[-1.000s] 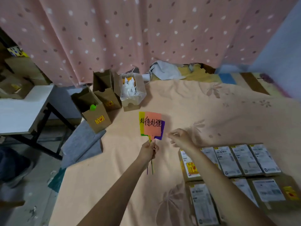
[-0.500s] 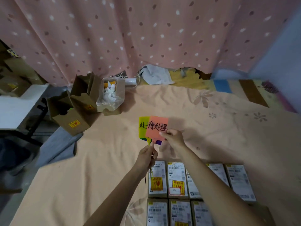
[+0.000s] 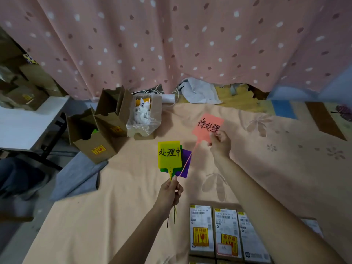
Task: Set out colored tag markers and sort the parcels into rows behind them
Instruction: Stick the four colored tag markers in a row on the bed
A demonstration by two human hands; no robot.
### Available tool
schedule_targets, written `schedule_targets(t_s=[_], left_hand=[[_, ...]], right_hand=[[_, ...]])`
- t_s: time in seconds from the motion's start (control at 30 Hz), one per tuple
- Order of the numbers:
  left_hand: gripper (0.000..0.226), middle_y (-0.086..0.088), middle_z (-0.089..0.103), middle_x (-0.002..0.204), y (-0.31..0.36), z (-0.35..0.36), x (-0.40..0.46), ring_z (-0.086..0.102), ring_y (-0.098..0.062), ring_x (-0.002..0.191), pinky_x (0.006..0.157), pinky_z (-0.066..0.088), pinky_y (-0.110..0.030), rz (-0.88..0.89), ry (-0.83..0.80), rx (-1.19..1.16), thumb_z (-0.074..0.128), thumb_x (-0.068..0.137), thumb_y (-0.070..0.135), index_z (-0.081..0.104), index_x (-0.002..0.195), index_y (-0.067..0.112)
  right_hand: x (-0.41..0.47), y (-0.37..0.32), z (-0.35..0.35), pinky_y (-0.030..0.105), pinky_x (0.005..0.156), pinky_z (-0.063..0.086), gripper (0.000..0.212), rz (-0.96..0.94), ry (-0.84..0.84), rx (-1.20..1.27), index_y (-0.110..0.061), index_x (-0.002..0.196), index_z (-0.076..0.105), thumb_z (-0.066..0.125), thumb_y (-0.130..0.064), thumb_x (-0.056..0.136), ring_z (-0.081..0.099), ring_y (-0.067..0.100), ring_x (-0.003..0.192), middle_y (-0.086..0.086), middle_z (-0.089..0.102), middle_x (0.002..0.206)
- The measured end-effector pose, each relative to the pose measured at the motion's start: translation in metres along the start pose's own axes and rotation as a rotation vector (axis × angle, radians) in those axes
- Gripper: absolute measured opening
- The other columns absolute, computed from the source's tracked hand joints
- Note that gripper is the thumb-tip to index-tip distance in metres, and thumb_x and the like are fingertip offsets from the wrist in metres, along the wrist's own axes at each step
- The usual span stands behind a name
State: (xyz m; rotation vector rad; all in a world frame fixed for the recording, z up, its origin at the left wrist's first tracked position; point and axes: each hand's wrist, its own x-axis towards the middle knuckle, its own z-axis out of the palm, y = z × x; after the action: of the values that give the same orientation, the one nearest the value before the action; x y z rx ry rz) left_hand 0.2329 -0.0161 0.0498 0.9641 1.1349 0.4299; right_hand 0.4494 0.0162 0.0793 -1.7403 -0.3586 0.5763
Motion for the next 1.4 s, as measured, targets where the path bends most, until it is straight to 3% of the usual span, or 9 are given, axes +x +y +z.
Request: schedule_targets(t_s=[0.13, 0.27, 0.4, 0.57, 0.8, 0.97, 1.17, 1.27, 1.4], left_hand=[[0.046, -0.008, 0.042, 0.055, -0.002, -0.040, 0.017, 0.022, -0.008, 0.034, 0.041, 0.016, -0.018, -0.014, 0.107, -0.034, 0.036, 0.103, 0.033, 0.040, 0.063, 0.011], [0.047, -0.008, 0.039, 0.054, -0.015, -0.066, 0.032, 0.021, -0.009, 0.034, 0.040, 0.016, -0.017, -0.050, 0.169, -0.049, 0.037, 0.102, 0.032, 0.041, 0.061, 0.009], [0.050, -0.007, 0.036, 0.051, -0.033, -0.078, 0.046, 0.021, -0.010, 0.033, 0.039, 0.018, -0.017, -0.073, 0.191, -0.078, 0.036, 0.103, 0.032, 0.042, 0.061, 0.005], [0.045, 0.001, 0.038, 0.046, -0.039, -0.070, 0.056, 0.022, -0.010, 0.032, 0.039, 0.018, -0.017, -0.078, 0.171, -0.080, 0.034, 0.104, 0.030, 0.040, 0.066, 0.005], [0.047, -0.004, 0.039, 0.054, -0.026, -0.058, 0.054, 0.024, -0.009, 0.034, 0.041, 0.019, -0.020, -0.052, 0.113, -0.067, 0.036, 0.103, 0.033, 0.041, 0.062, 0.009], [0.046, 0.000, 0.041, 0.051, -0.002, -0.045, 0.043, 0.023, -0.008, 0.034, 0.041, 0.019, -0.019, 0.005, 0.056, -0.047, 0.038, 0.102, 0.034, 0.040, 0.063, 0.010], [0.045, -0.002, 0.041, 0.051, 0.015, -0.032, 0.013, 0.023, -0.008, 0.035, 0.040, 0.018, -0.019, 0.079, -0.005, -0.013, 0.045, 0.100, 0.034, 0.043, 0.061, 0.011], [0.043, 0.001, 0.043, 0.047, 0.015, -0.023, -0.005, 0.024, -0.007, 0.035, 0.038, 0.018, -0.019, 0.114, -0.059, 0.021, 0.046, 0.099, 0.033, 0.044, 0.063, 0.010], [0.044, -0.002, 0.046, 0.048, 0.008, -0.007, -0.026, 0.025, -0.006, 0.034, 0.037, 0.021, -0.018, 0.158, -0.114, 0.071, 0.049, 0.099, 0.031, 0.044, 0.059, 0.013]], right_hand=[[0.046, 0.002, 0.033, 0.027, 0.053, 0.041, 0.006, 0.021, -0.078, -0.152, -0.017, 0.087, 0.057, 0.063, -0.016, 0.090, 0.056, 0.010, 0.048, 0.006, 0.064, 0.072], [0.062, 0.050, 0.073, 0.020, 0.040, 0.042, 0.015, 0.191, -0.256, -0.302, -0.013, 0.096, 0.063, 0.061, -0.003, 0.085, 0.055, 0.013, 0.050, 0.013, 0.068, 0.083], [0.065, 0.088, 0.100, 0.018, 0.040, 0.050, 0.014, 0.302, -0.285, -0.350, -0.007, 0.091, 0.066, 0.059, 0.004, 0.085, 0.058, 0.011, 0.043, 0.011, 0.067, 0.068], [0.073, 0.117, 0.119, 0.020, 0.043, 0.055, 0.017, 0.353, -0.260, -0.368, -0.012, 0.077, 0.059, 0.062, 0.002, 0.087, 0.062, 0.017, 0.052, 0.019, 0.071, 0.094], [0.063, 0.105, 0.098, 0.046, 0.072, 0.061, 0.013, 0.202, -0.208, -0.521, -0.021, 0.074, 0.054, 0.064, -0.019, 0.081, 0.073, 0.031, 0.066, 0.012, 0.073, 0.081], [0.020, 0.063, 0.068, 0.028, 0.049, 0.053, 0.014, 0.191, -0.335, -0.352, -0.019, 0.082, 0.058, 0.065, -0.028, 0.090, 0.062, 0.017, 0.053, 0.008, 0.065, 0.082], [-0.045, 0.021, 0.031, 0.021, 0.049, 0.046, 0.029, 0.310, -0.497, -0.111, -0.015, 0.091, 0.061, 0.064, -0.044, 0.090, 0.057, 0.014, 0.053, 0.002, 0.065, 0.077], [-0.073, 0.022, 0.019, 0.021, 0.047, 0.044, 0.033, 0.249, -0.475, -0.107, -0.013, 0.094, 0.063, 0.074, -0.042, 0.083, 0.056, 0.012, 0.053, 0.003, 0.066, 0.077], [-0.096, 0.027, 0.001, 0.025, 0.046, 0.039, 0.041, 0.170, -0.336, -0.046, -0.010, 0.083, 0.060, 0.085, -0.040, 0.070, 0.048, 0.014, 0.048, 0.002, 0.058, 0.058]])
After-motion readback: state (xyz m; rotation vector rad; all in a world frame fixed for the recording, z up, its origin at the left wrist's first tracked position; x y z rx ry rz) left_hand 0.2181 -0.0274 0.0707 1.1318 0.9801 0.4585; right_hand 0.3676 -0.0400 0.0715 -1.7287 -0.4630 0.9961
